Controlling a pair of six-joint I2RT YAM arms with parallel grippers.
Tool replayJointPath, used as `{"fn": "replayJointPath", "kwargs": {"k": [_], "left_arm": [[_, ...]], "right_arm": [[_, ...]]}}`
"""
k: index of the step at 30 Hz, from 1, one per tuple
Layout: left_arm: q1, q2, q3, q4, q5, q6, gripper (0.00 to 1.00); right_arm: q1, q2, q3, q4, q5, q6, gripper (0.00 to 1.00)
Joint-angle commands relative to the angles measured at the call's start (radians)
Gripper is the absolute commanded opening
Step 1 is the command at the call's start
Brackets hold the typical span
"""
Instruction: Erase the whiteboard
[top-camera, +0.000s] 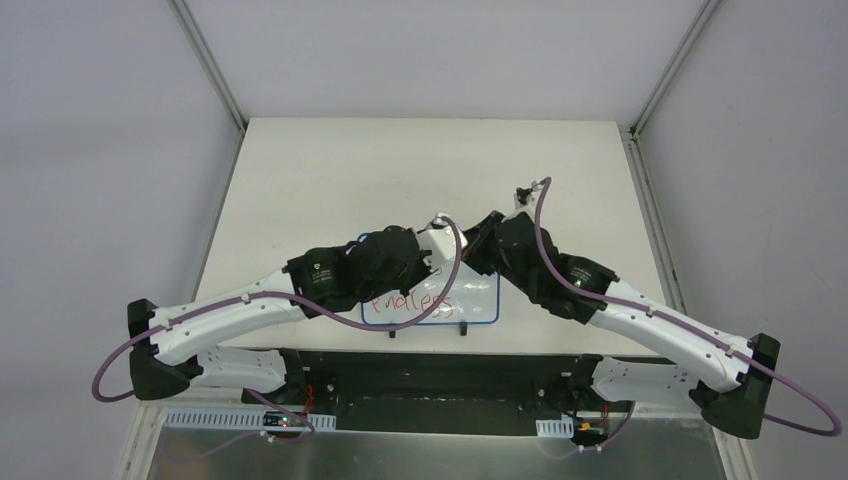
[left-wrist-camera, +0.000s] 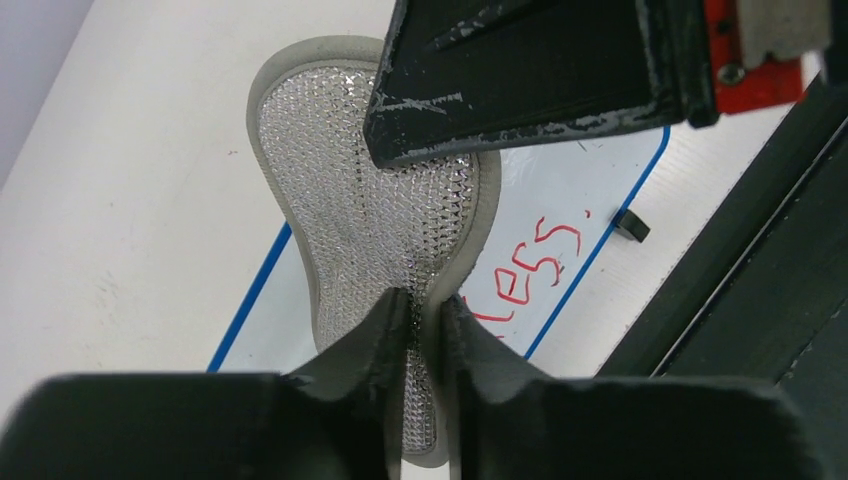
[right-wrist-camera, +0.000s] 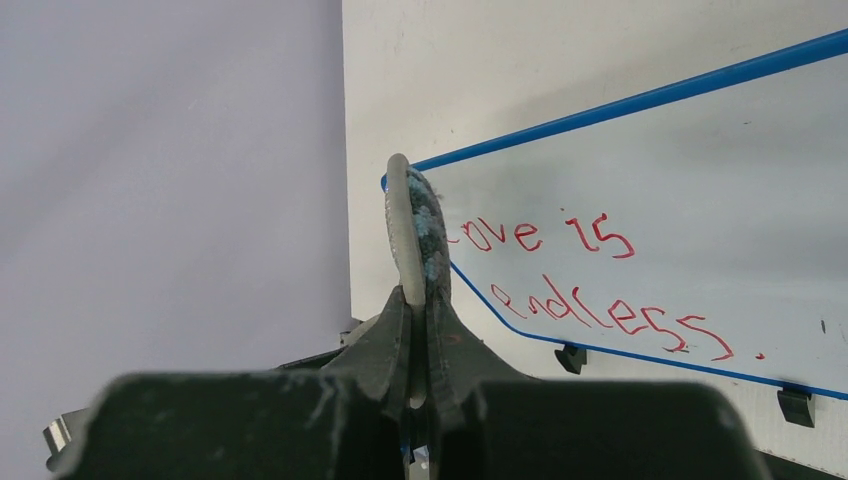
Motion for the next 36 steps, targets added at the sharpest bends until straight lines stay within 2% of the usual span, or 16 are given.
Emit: {"fn": "replayJointPath", "kwargs": {"k": [1,2,3,7,8,11,12,14,17,21,23,27,29,33,35,36], "left_arm": [[0.003,-0.016,0.024,0.011,-0.061,0.018,0.08],[0.002,-0.024,0.017,0.019,-0.060,0.019,0.02],[0.002,-0.032,0.008,0.029,-0.060,0.021,0.00],[0.002,-0.056,-0.017,0.065,-0.054,0.020,0.00],[0.003,-0.058,-0.022,0.072,-0.058,0.012,0.00],[0.003,-0.068,-0.027,0.086,-0.073,-0.005,0.00],[0.003,-0.073,-0.028,0.088,-0.090,-0.012,0.00],[0.003,-0.082,-0.032,0.095,-0.127,-0.026,0.00],[0.003,-0.090,-0.035,0.101,-0.231,-0.060,0.00],[0.003,-0.099,-0.022,0.091,-0.370,-0.110,0.00],[0.003,-0.105,-0.006,0.070,-0.425,-0.140,0.00],[0.005,-0.110,0.044,0.003,-0.535,-0.205,0.00],[0.008,-0.122,0.049,-0.006,-0.552,-0.221,0.00],[0.038,-0.161,0.041,-0.007,-0.496,-0.260,0.00],[0.058,-0.179,0.033,-0.003,-0.482,-0.273,0.00],[0.065,-0.189,0.023,0.009,-0.484,-0.274,0.00]], "right_arm": [[0.018,-0.036,-0.011,0.029,-0.014,0.009,0.00],[0.017,-0.044,-0.017,0.029,-0.012,0.007,0.00],[0.017,-0.053,-0.025,0.029,-0.006,0.007,0.00],[0.018,-0.101,-0.064,0.044,0.019,-0.007,0.03],[0.018,-0.112,-0.072,0.044,0.027,-0.011,0.10],[0.017,-0.145,-0.077,0.001,0.091,-0.056,0.43],[0.017,-0.151,-0.074,-0.036,0.125,-0.065,0.50],[0.018,-0.165,-0.066,-0.112,0.196,-0.084,0.61],[0.018,-0.196,-0.076,-0.215,0.304,-0.108,0.72],[0.018,-0.247,-0.155,-0.240,0.414,-0.171,0.94],[0.017,-0.257,-0.198,-0.211,0.455,-0.222,0.98],[-0.004,-0.280,-0.296,-0.089,0.463,-0.408,0.95],[-0.091,-0.338,-0.369,0.020,0.349,-0.498,0.94],[-0.448,-0.438,-0.526,0.259,-0.241,-0.537,0.98],[-0.634,-0.402,-0.579,0.350,-0.572,-0.506,0.97],[-0.715,-0.370,-0.609,0.406,-0.654,-0.481,0.95]]}}
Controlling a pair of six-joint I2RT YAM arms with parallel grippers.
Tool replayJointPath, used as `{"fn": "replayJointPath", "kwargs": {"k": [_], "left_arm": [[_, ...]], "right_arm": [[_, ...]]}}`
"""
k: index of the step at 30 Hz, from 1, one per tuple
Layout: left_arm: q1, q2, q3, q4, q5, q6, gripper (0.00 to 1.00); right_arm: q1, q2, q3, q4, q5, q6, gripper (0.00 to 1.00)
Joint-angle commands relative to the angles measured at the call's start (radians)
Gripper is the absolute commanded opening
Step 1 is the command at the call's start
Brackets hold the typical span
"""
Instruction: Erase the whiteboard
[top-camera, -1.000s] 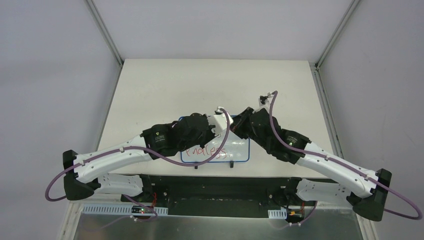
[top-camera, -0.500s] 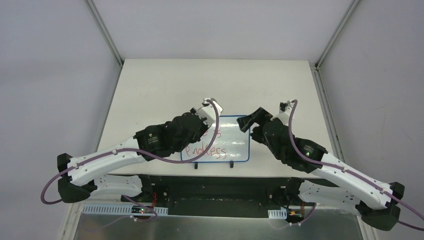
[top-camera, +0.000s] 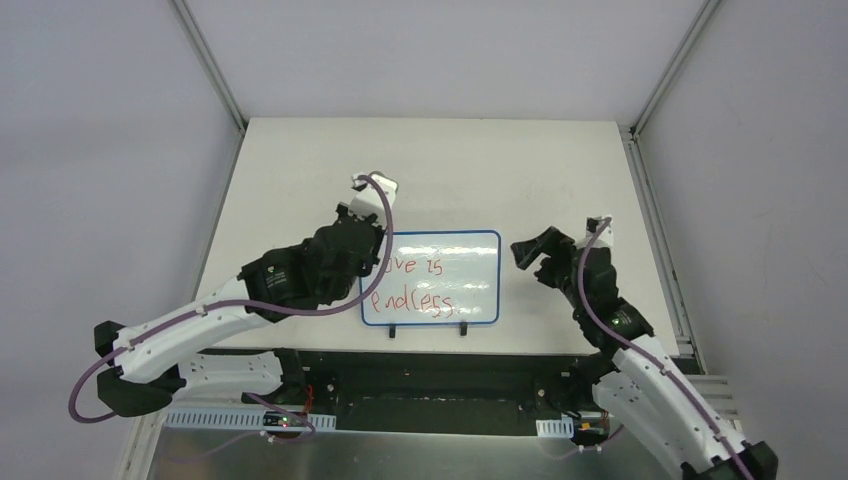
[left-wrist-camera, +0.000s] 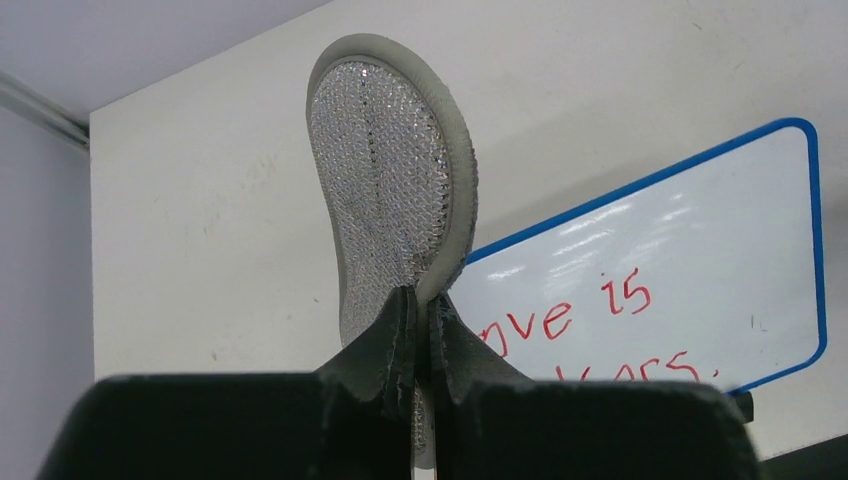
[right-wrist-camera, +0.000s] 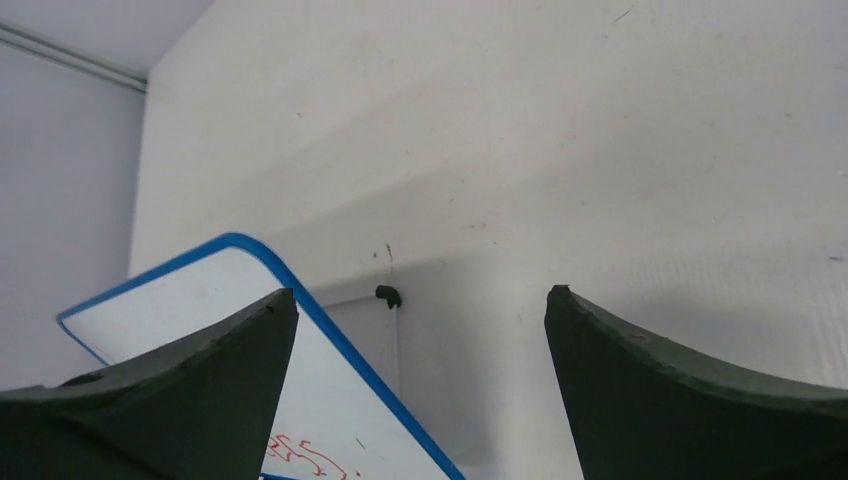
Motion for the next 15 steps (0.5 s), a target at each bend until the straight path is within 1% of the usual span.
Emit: {"fn": "replayJointPath", "kwargs": {"k": [1,2,3,4,5,7,10,13,15], "left_arm": [[0.035,-0.056,0.003,0.019,-0.021,-0.050,0.00],[0.035,-0.063,-0.010,0.034,-0.024,-0.042,0.00],[0.035,-0.066,-0.016,0.041,-0.030,-0.038,0.00],[0.035,-0.068,-0.022,0.047,-0.036,-0.037,0.00],[0.035,-0.071,-0.030,0.056,-0.036,-0.037,0.00],[0.034,-0.074,-0.036,0.061,-0.026,-0.042,0.00],[0.034,-0.072,-0.050,0.072,-0.014,-0.054,0.00],[0.035,-0.051,-0.046,0.067,-0.025,-0.054,0.00],[0.035,-0.042,-0.027,0.046,-0.029,-0.057,0.00]], "right_arm": [[-0.318,0.079,-0.109,0.375,-0.731,0.009,0.95],[-0.371,0.119,-0.149,0.479,-0.850,0.042,0.95],[-0.407,0.157,-0.169,0.569,-0.934,0.067,0.93],[-0.420,0.182,-0.184,0.668,-0.982,0.089,0.92],[-0.422,0.204,-0.191,0.708,-1.007,0.100,0.93],[-0.426,0.250,-0.192,0.760,-1.042,0.116,0.93],[-0.431,0.300,-0.219,0.850,-1.042,0.159,0.92],[-0.460,0.279,-0.266,0.953,-1.060,0.227,0.91],[-0.483,0.255,-0.275,0.955,-1.079,0.228,0.92]]}}
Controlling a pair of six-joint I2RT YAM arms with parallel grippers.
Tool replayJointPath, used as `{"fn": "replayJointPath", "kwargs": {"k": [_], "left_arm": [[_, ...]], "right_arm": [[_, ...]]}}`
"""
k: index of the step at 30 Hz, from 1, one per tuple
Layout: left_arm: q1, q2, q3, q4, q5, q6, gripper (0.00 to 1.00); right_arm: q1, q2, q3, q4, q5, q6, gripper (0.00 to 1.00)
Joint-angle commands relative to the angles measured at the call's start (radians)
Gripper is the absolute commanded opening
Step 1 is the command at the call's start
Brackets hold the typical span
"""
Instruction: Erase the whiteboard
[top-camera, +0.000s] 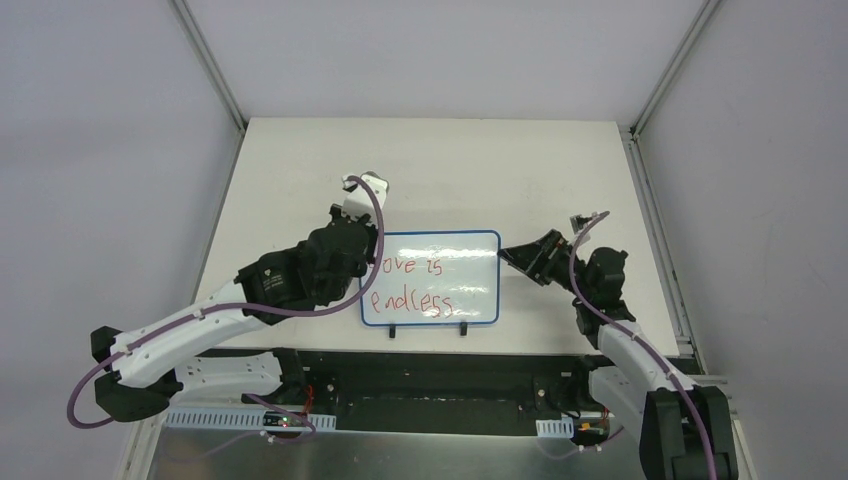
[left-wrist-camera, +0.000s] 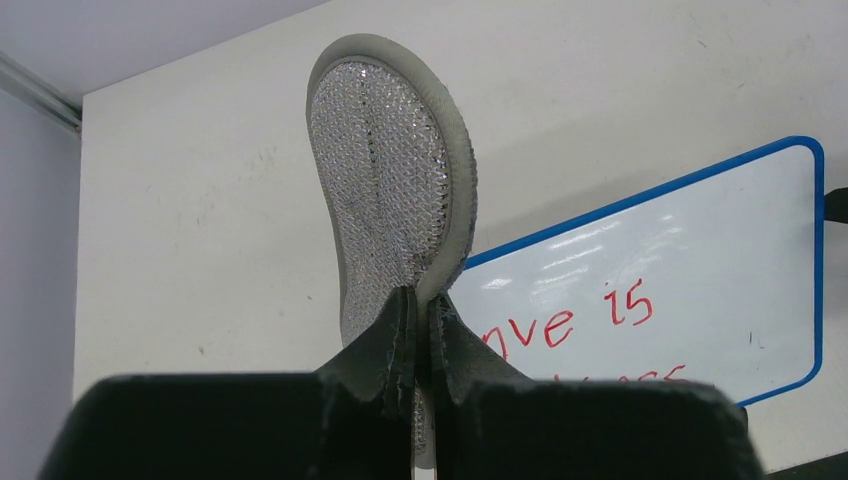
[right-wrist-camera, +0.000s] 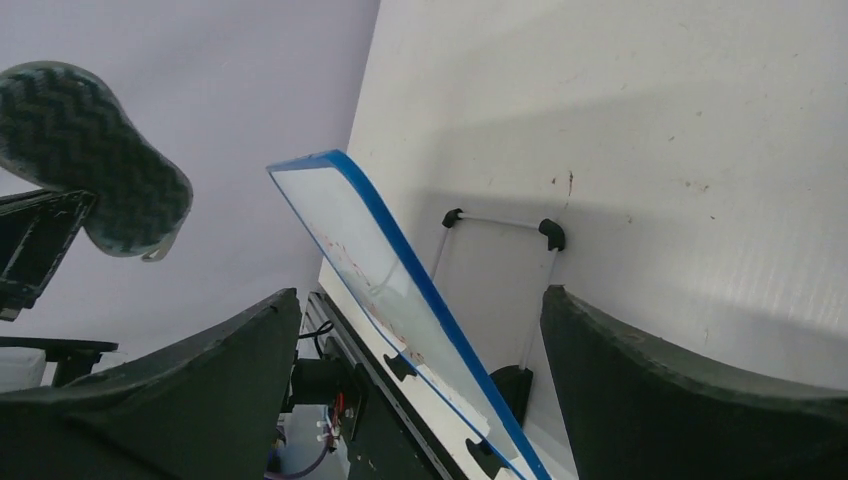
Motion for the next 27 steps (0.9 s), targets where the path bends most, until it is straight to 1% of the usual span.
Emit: {"fn": "replayJointPath", "kwargs": {"k": [1,3,4,5,6,7,8,10,13,15,18,20,22,25,27], "left_arm": [[0.005,0.014,0.023,0.007,-0.025,-0.021,0.00],[0.004,0.010,0.038,-0.013,-0.027,-0.029,0.00],[0.004,0.007,0.040,-0.020,-0.040,-0.038,0.00],[0.004,0.006,0.040,-0.028,-0.063,-0.050,0.00],[0.004,0.009,0.044,-0.042,-0.081,-0.070,0.00],[0.005,0.015,0.052,-0.067,-0.098,-0.092,0.00],[0.004,0.019,0.057,-0.091,-0.111,-0.117,0.00],[0.004,0.017,0.053,-0.138,-0.142,-0.191,0.00],[0.005,0.003,0.048,-0.246,-0.159,-0.311,0.00],[0.004,-0.007,0.053,-0.350,-0.173,-0.412,0.00],[0.005,-0.022,0.035,-0.468,-0.163,-0.513,0.00],[0.004,-0.028,0.027,-0.546,-0.156,-0.608,0.00],[0.002,-0.023,0.010,-0.585,-0.149,-0.676,0.00],[-0.011,0.032,-0.008,-0.636,-0.190,-0.783,0.00],[-0.041,0.097,0.000,-0.684,-0.253,-0.892,0.00]], "right_arm": [[-0.043,-0.037,-0.028,0.184,-0.112,0.053,0.92],[-0.044,0.005,-0.019,0.194,-0.152,0.033,0.93],[-0.047,0.049,-0.011,0.199,-0.178,0.019,0.90],[-0.052,0.088,0.000,0.203,-0.203,0.008,0.87],[-0.059,0.127,0.009,0.219,-0.233,0.004,0.81],[-0.068,0.163,0.015,0.256,-0.264,0.014,0.71],[-0.076,0.201,0.017,0.301,-0.294,0.031,0.68],[-0.081,0.266,0.023,0.377,-0.325,0.059,0.67],[-0.081,0.346,0.003,0.522,-0.345,0.126,0.56],[-0.081,0.393,-0.030,0.685,-0.345,0.173,0.55],[-0.082,0.472,-0.055,0.808,-0.338,0.206,0.53],[-0.086,0.535,-0.057,0.887,-0.341,0.232,0.51],[-0.087,0.604,-0.050,0.990,-0.355,0.279,0.49],[-0.087,0.689,-0.047,1.130,-0.380,0.345,0.43],[-0.086,0.710,-0.044,1.136,-0.383,0.350,0.41]]}}
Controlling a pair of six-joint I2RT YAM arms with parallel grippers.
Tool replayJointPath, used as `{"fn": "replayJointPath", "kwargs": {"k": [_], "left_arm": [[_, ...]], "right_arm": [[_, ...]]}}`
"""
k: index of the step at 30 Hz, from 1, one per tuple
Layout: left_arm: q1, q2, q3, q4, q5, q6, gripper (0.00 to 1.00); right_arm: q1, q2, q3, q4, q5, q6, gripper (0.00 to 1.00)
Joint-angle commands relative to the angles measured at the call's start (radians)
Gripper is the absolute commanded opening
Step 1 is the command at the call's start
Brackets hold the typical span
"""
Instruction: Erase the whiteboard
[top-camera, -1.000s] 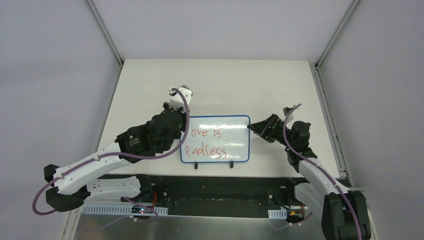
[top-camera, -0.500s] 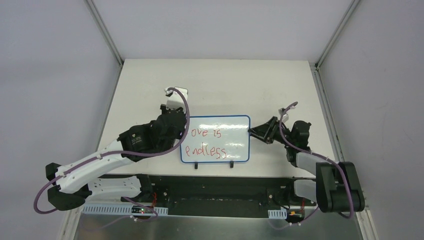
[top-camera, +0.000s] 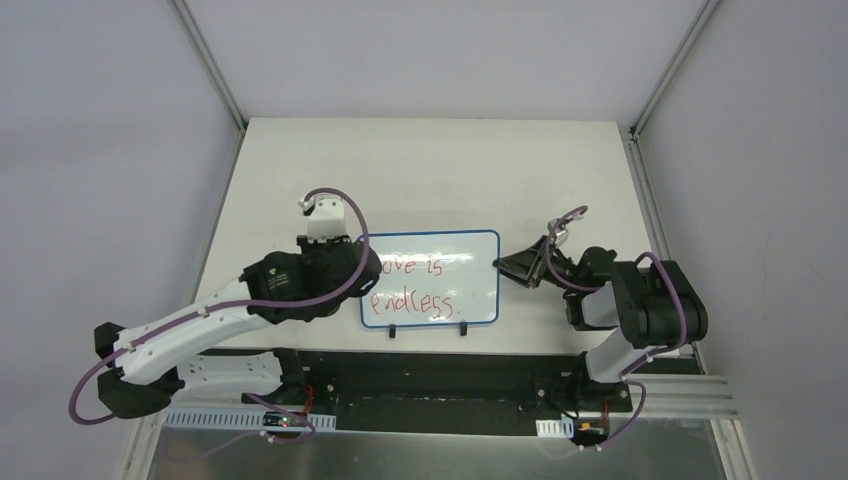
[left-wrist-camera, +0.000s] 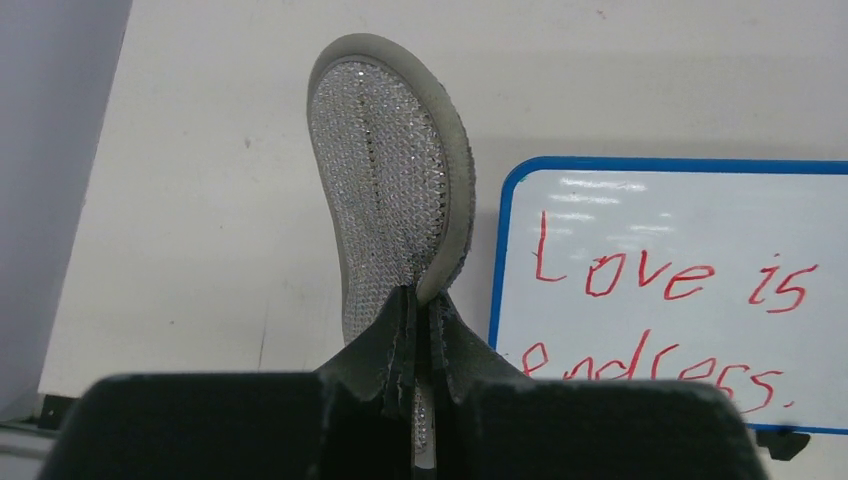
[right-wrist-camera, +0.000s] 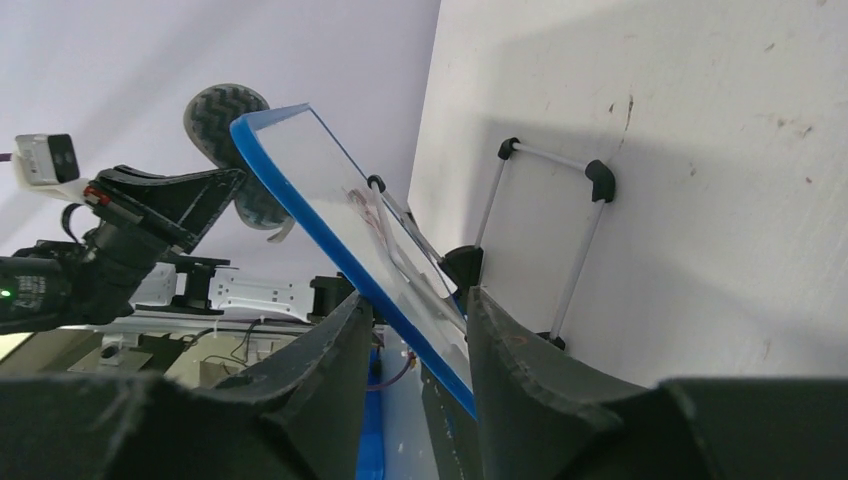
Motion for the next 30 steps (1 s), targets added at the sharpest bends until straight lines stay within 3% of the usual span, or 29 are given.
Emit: {"fn": "replayJointPath", "kwargs": {"k": [1,4,9,19,30], "left_arm": [[-0.047,0.130,0.006,-0.170,-0.143,-0.273,0.00],[-0.091,0.256,0.062,-0.245,-0.214,-0.390,0.00],[-0.096,0.372,0.123,-0.272,-0.203,-0.434,0.00],[-0.095,0.229,-0.063,0.114,-0.075,-0.198,0.00],[-0.094,0.232,-0.056,0.068,-0.094,-0.247,0.00]], "right_arm": [[-0.005,0.040,0.001,0.294,-0.040,0.058,0.39],[-0.005,0.027,-0.010,0.294,-0.036,0.049,0.39],[0.021,0.010,-0.010,0.294,-0.037,0.025,0.39],[0.077,-0.019,-0.014,0.289,-0.022,-0.059,0.31],[0.105,-0.018,-0.041,0.293,0.003,-0.178,0.07]]}}
